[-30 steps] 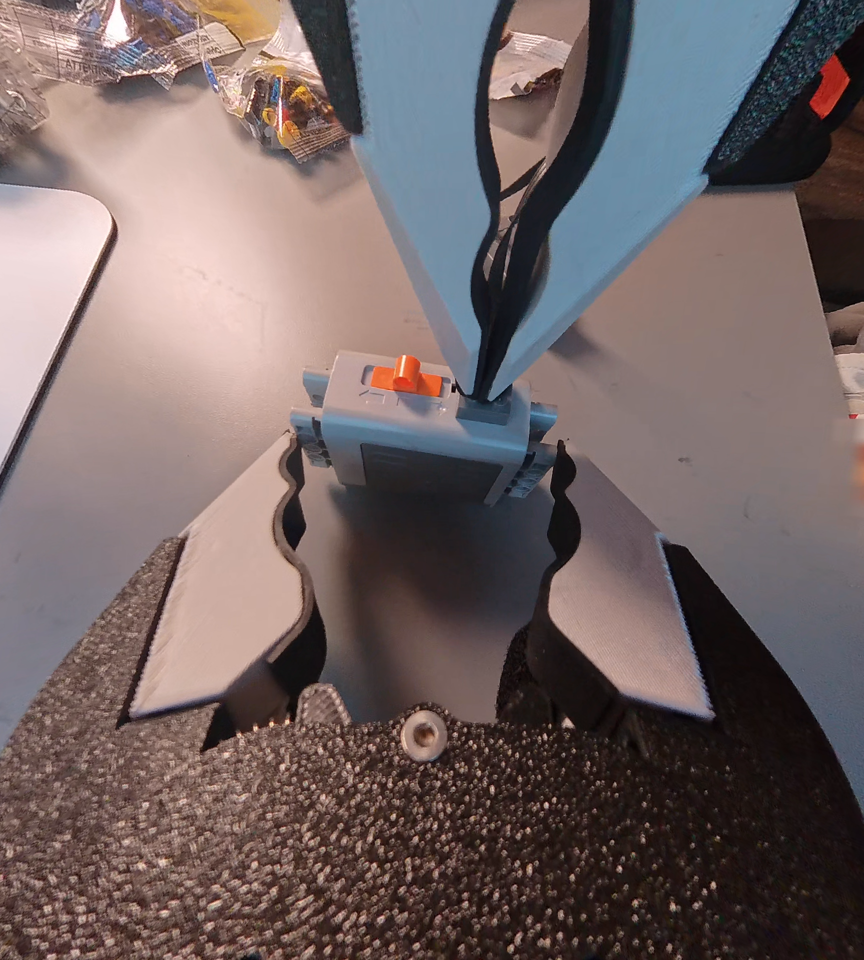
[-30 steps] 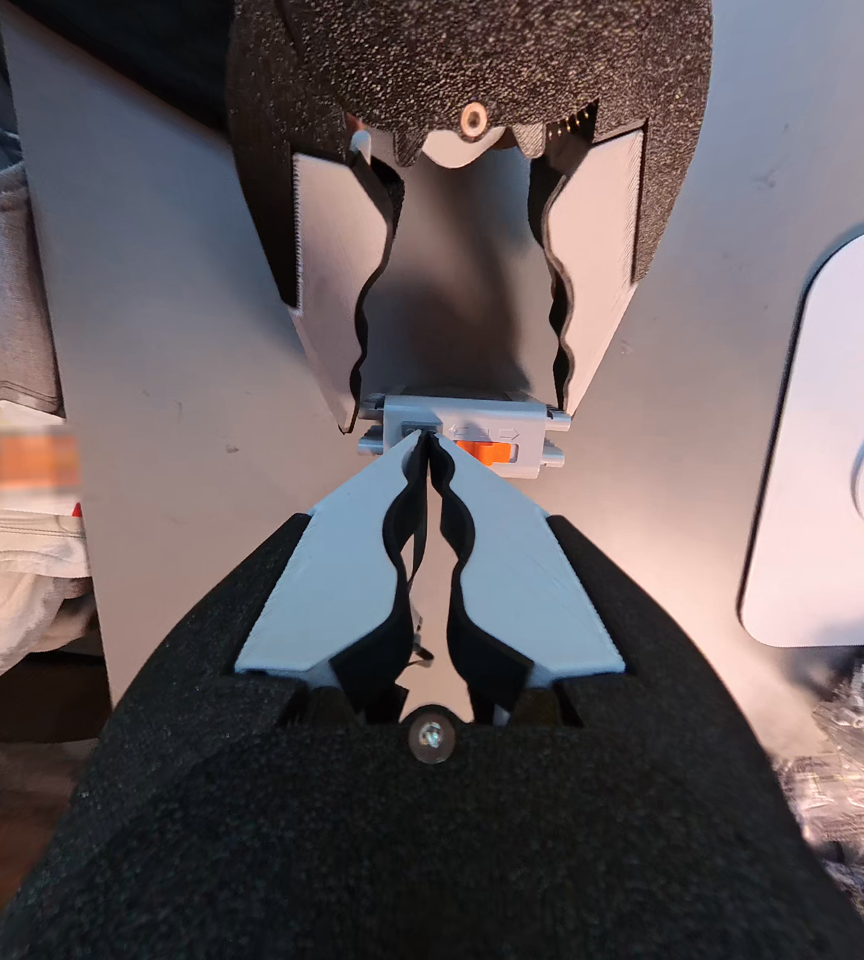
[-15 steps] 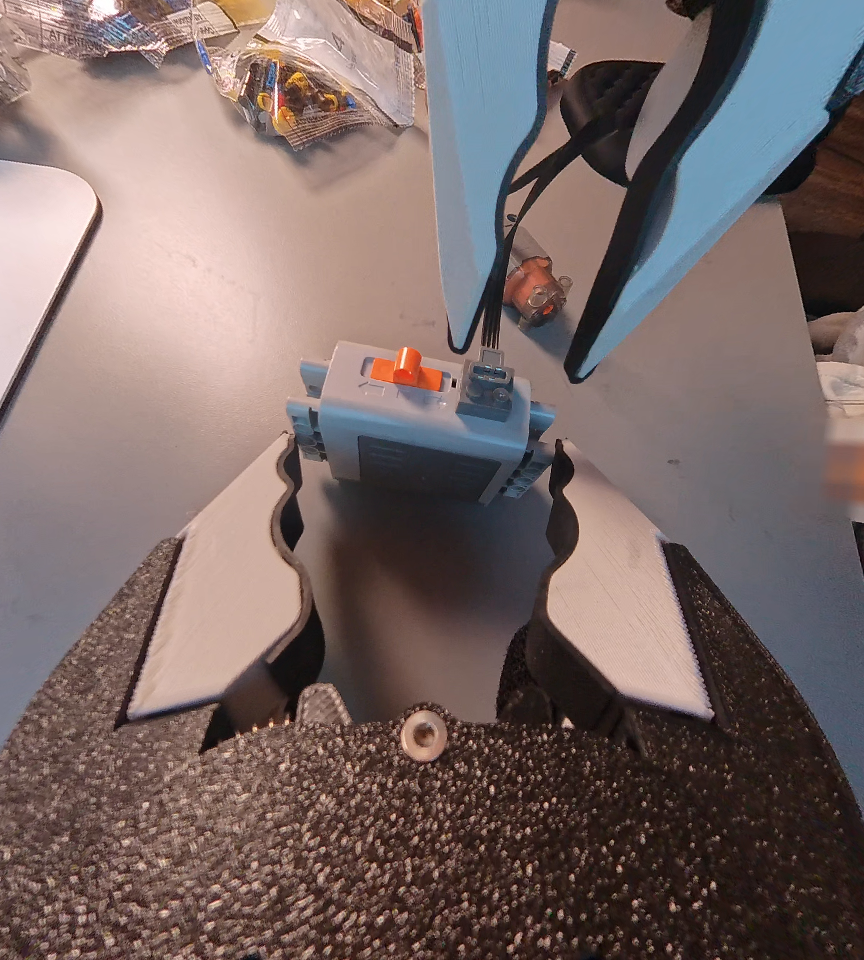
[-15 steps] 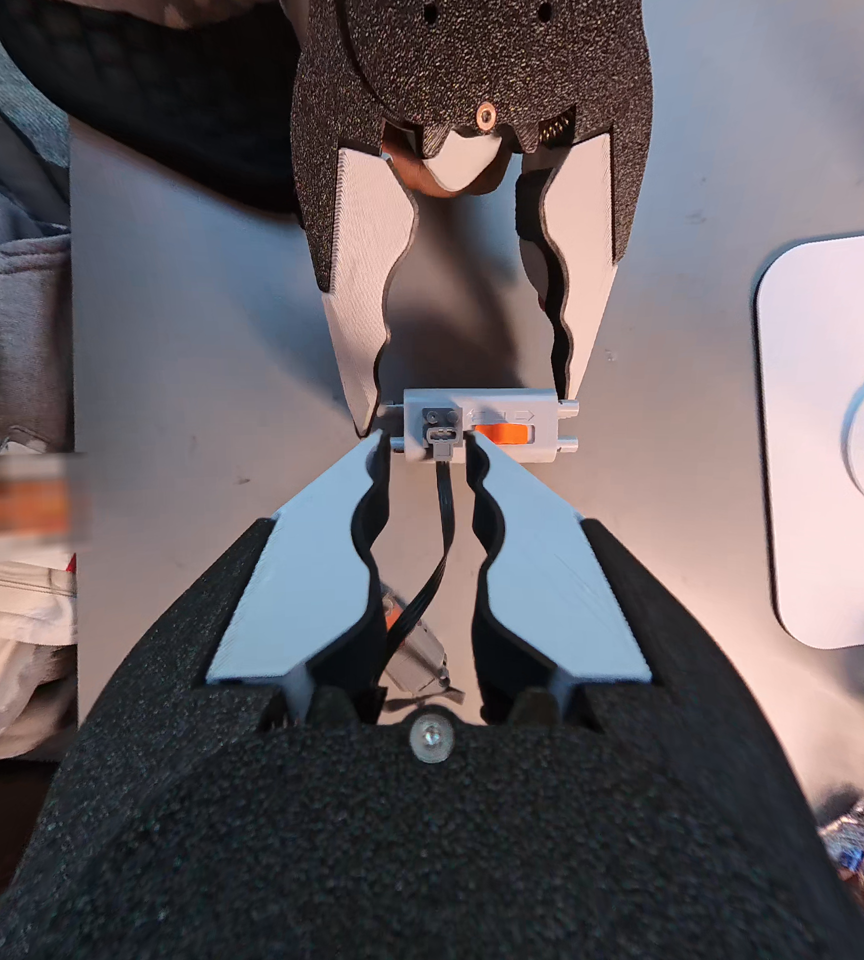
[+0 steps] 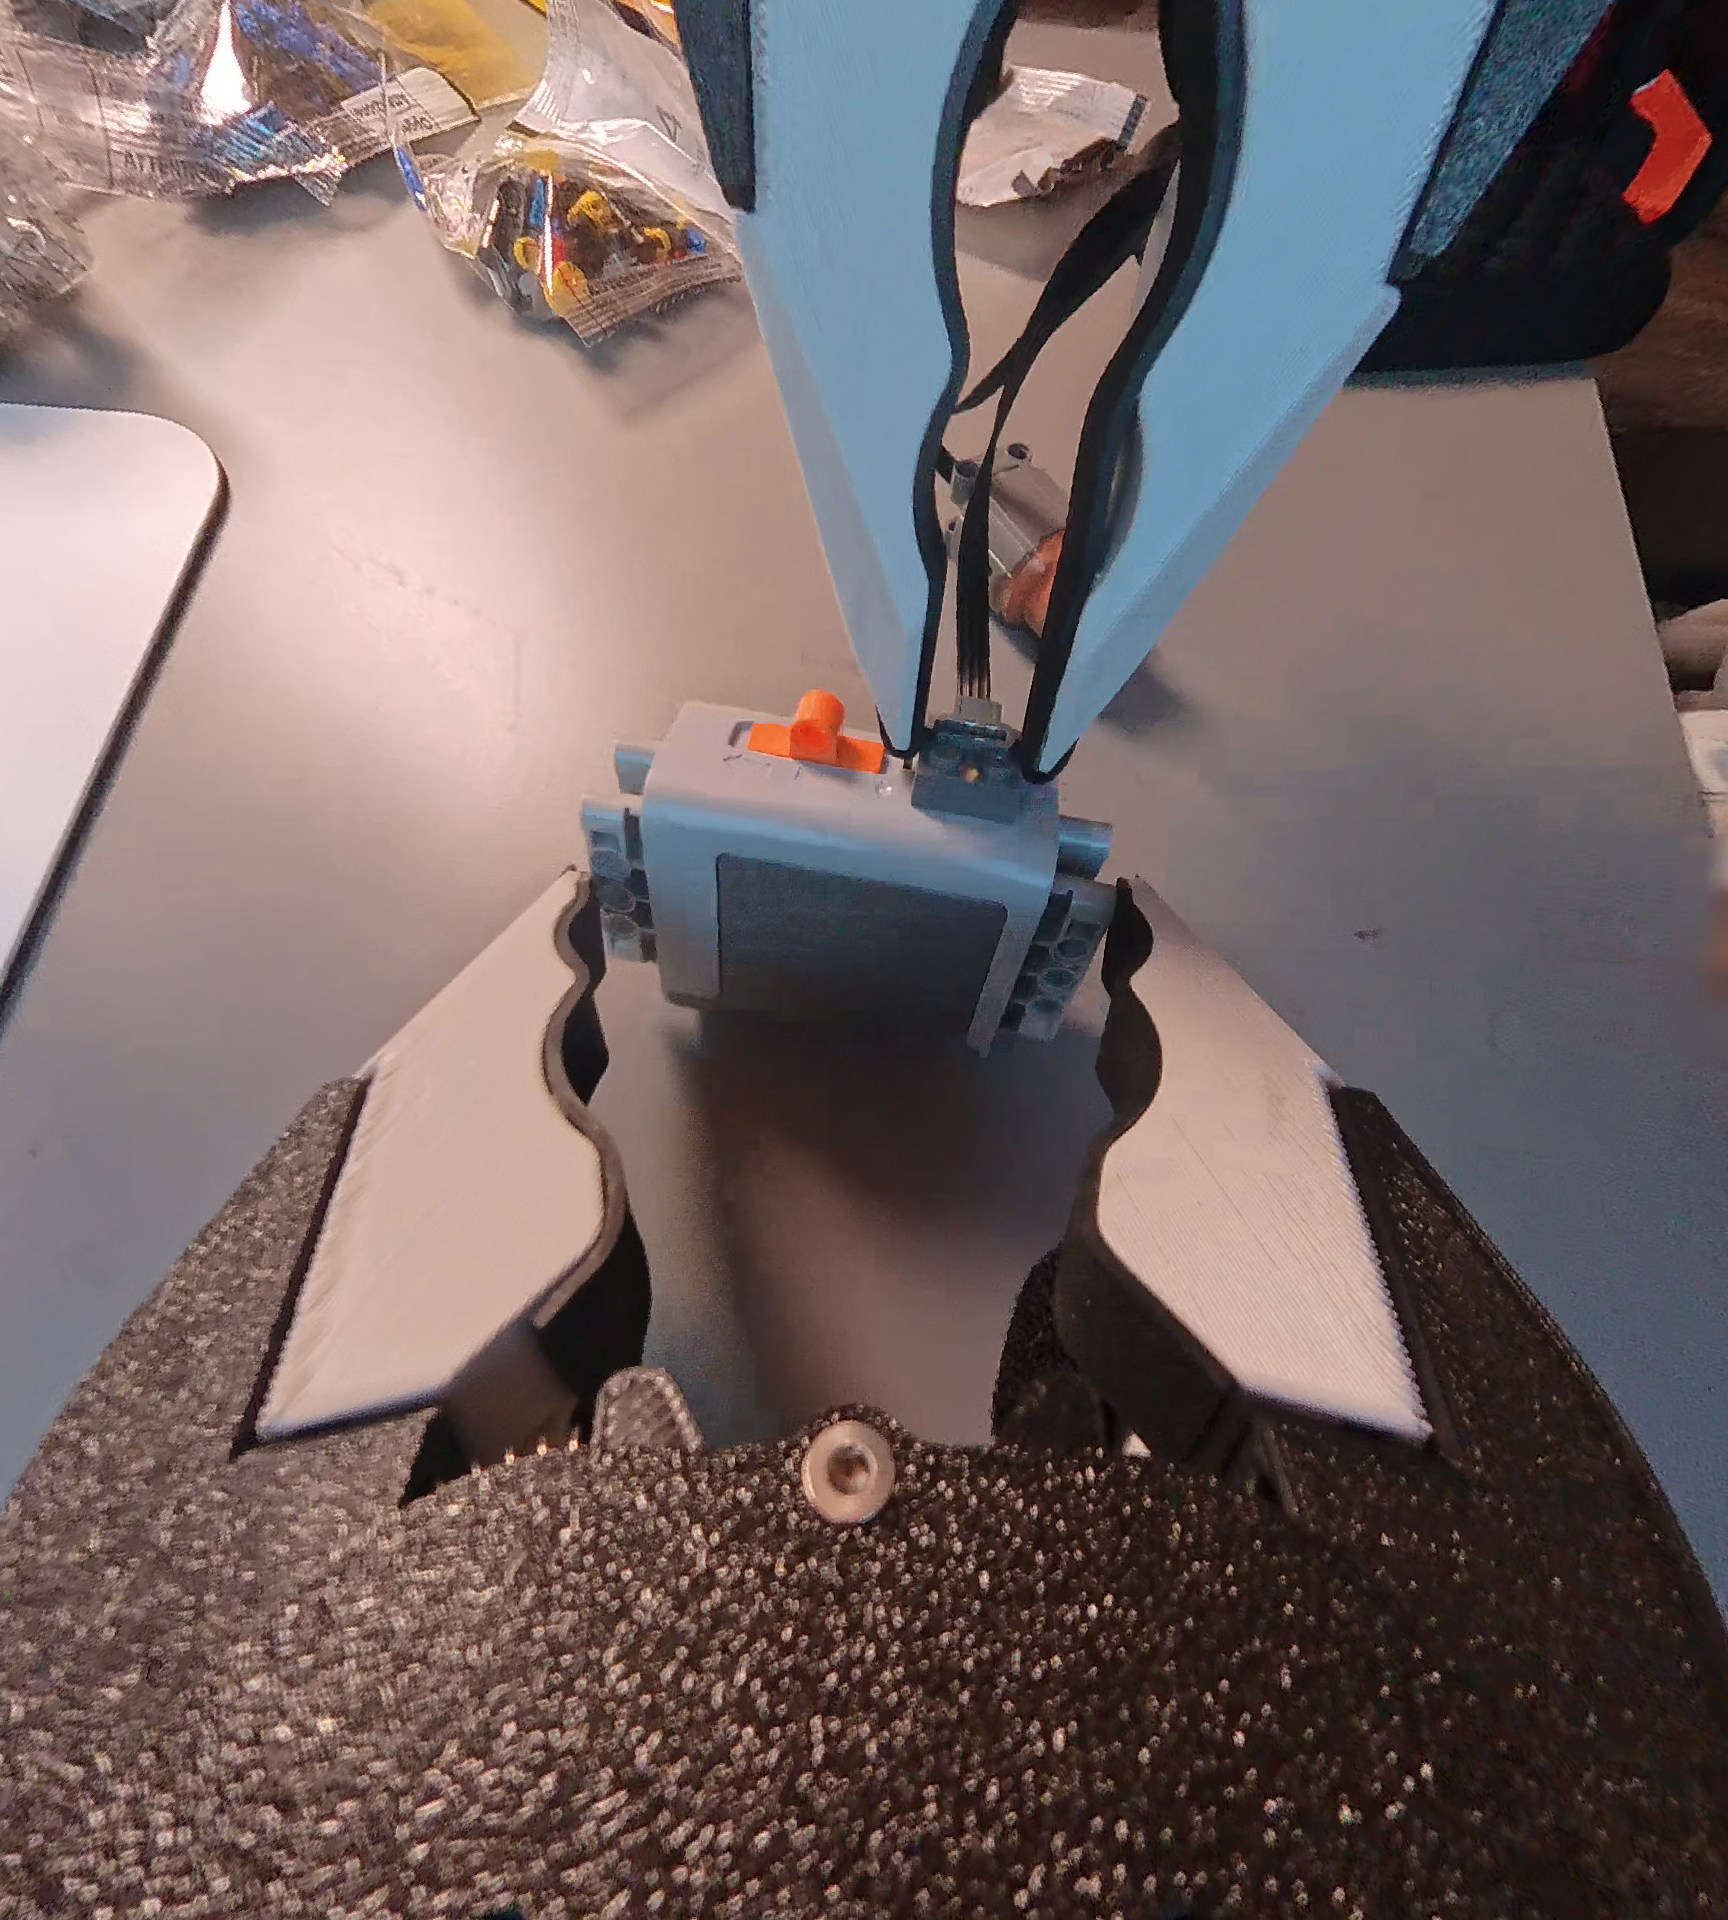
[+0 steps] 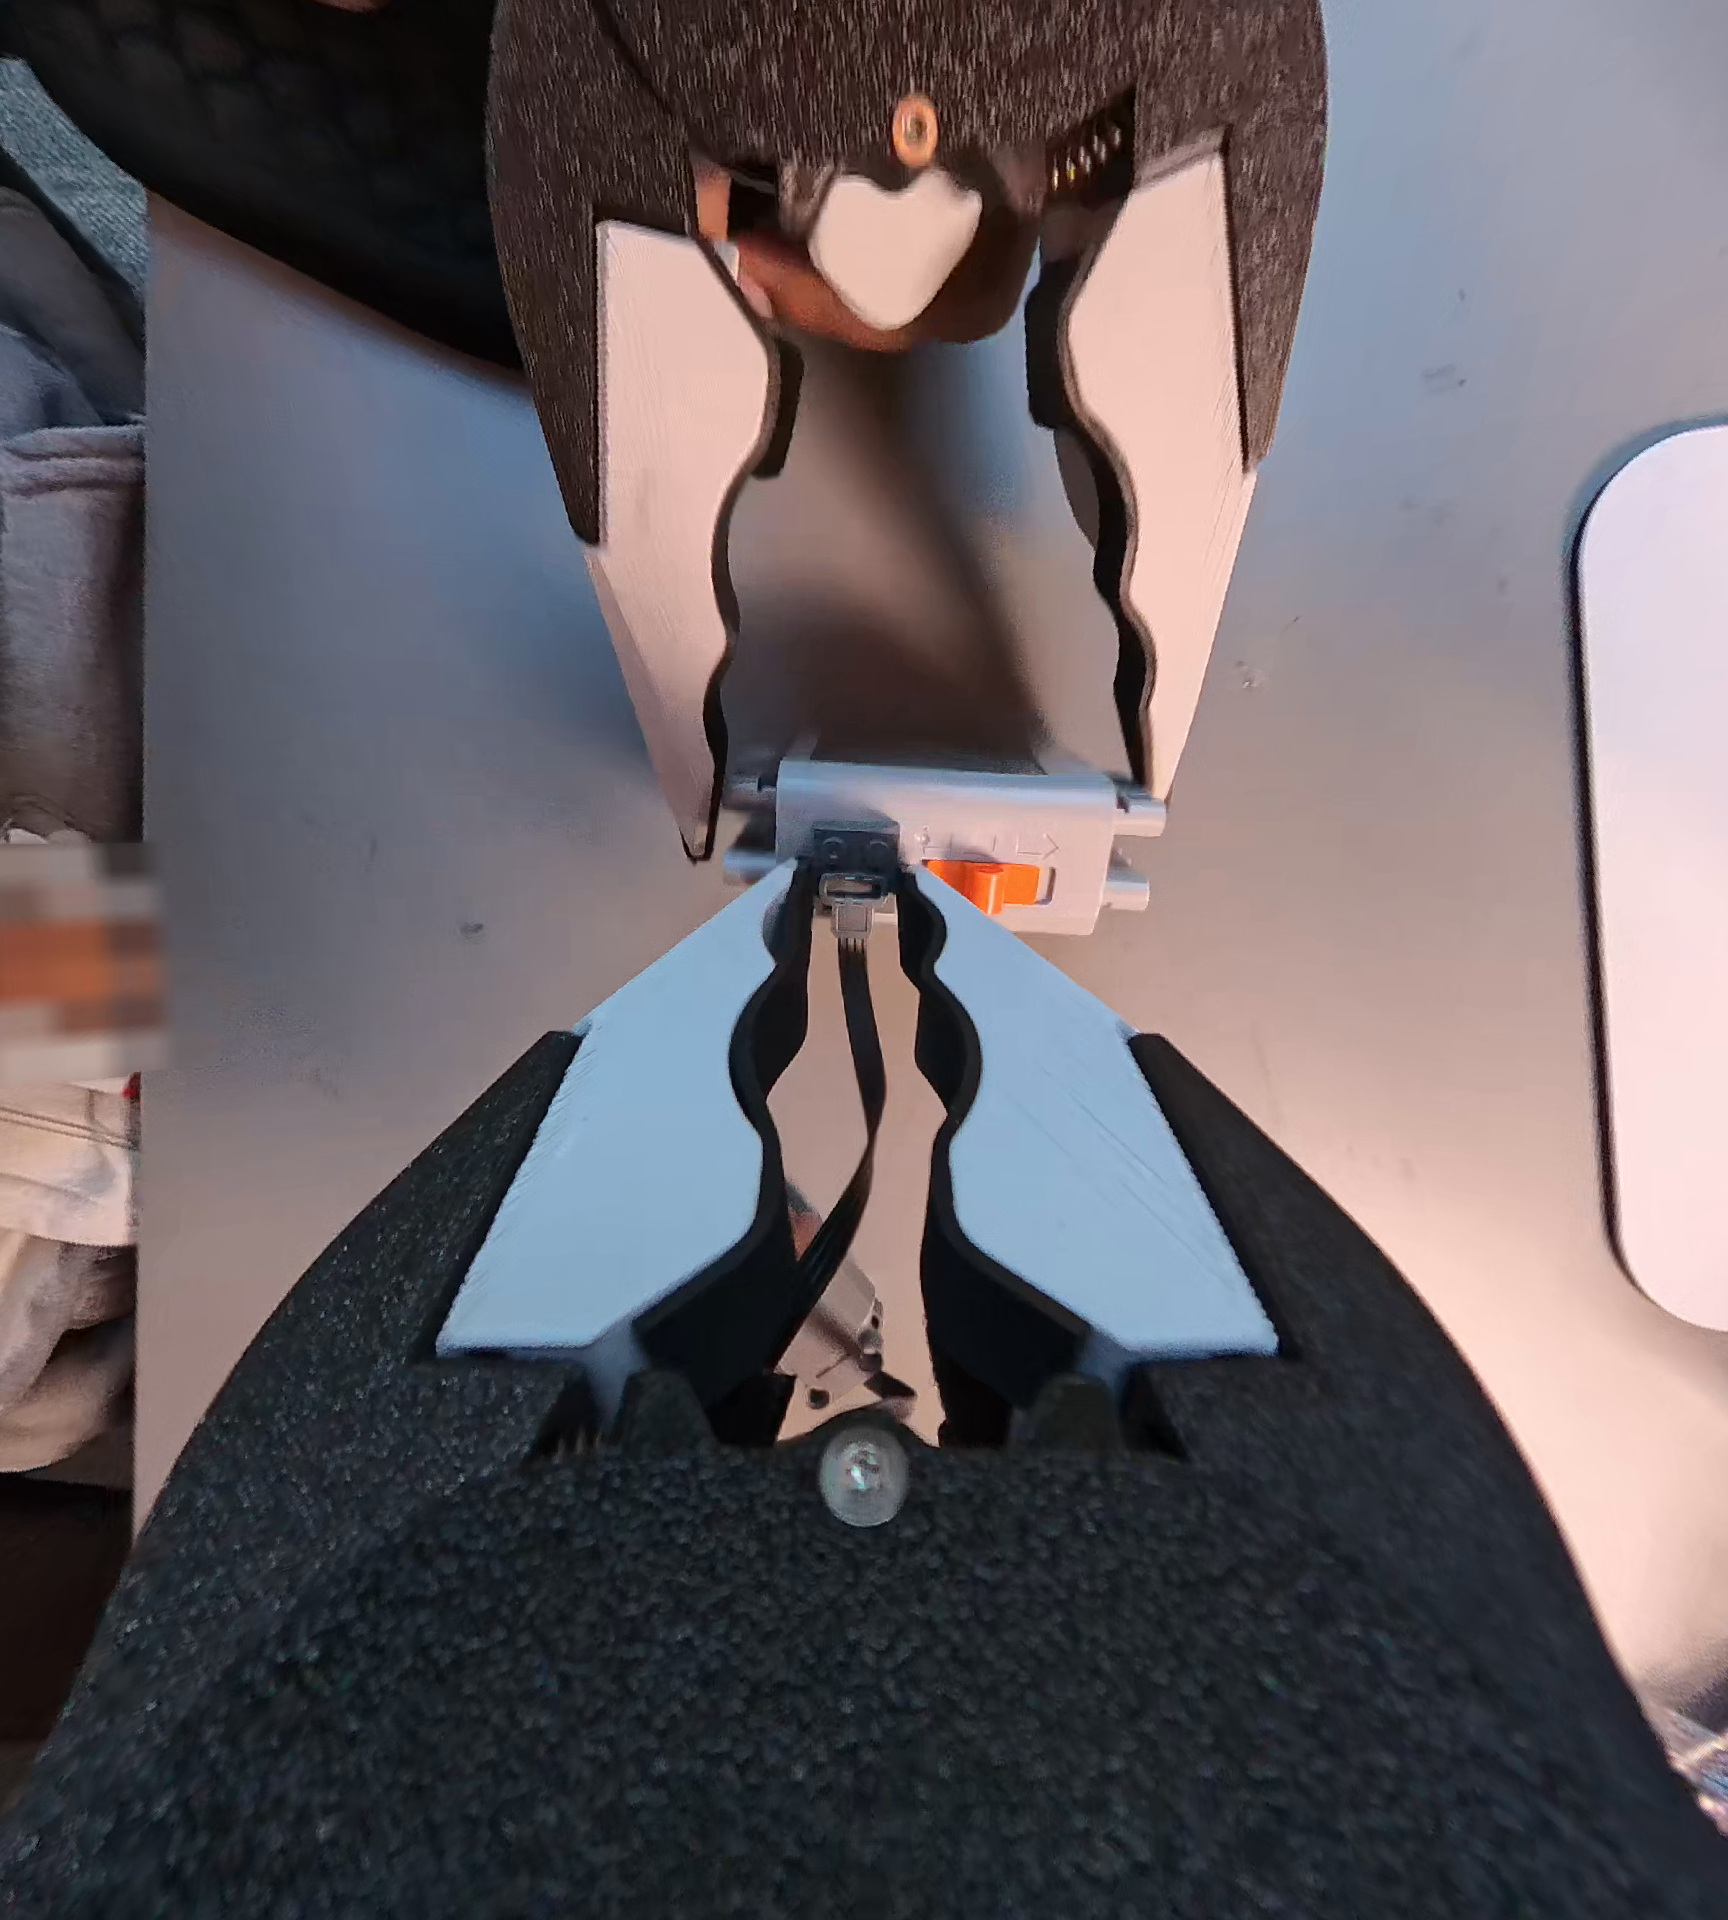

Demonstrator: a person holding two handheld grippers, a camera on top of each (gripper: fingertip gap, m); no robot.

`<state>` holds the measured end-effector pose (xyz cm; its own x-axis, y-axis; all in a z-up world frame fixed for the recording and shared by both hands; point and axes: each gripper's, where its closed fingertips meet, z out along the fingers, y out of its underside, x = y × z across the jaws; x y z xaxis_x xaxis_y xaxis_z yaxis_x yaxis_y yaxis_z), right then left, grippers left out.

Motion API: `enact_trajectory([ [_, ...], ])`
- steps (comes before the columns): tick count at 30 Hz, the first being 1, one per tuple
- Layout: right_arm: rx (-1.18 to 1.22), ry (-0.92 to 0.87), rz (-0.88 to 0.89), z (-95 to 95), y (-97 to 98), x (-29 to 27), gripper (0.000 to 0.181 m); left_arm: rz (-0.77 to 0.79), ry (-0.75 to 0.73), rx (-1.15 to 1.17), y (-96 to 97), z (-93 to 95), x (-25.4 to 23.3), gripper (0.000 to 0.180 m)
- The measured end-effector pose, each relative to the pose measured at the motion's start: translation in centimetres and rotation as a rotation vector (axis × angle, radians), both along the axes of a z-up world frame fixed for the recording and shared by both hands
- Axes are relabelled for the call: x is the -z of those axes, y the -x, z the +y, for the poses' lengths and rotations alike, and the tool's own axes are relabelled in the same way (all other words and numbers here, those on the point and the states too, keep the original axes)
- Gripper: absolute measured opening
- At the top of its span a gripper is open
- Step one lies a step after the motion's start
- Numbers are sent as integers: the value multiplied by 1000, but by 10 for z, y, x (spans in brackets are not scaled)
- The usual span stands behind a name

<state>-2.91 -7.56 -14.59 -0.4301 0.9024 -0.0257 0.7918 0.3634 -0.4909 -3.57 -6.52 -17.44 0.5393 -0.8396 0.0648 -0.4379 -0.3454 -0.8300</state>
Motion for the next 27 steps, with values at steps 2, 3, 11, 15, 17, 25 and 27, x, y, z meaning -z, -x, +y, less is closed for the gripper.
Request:
enact_trajectory([
  [2,-1,49,18,2,-10,7,14,-12,-18,-8,-2,2,-5,93],
  [3,0,86,35,2,-14,11,13,-13,-27,-9,-4,2,-7,93],
  [11,35,171,140,2,-21,25,12,87,-70,-11,-11,3,4,92],
  [15,50,176,169,4,-20,20,12,57,-53,-20,-9,4,2,92],
  [17,56,185,189,4,-19,15,13,21,-34,-34,-5,6,-1,92],
  [25,115,132,334,10,-10,-10,21,-210,-39,-85,4,15,-33,91],
  [27,133,143,395,10,-5,-20,20,-271,-57,-77,3,14,-44,91],
])
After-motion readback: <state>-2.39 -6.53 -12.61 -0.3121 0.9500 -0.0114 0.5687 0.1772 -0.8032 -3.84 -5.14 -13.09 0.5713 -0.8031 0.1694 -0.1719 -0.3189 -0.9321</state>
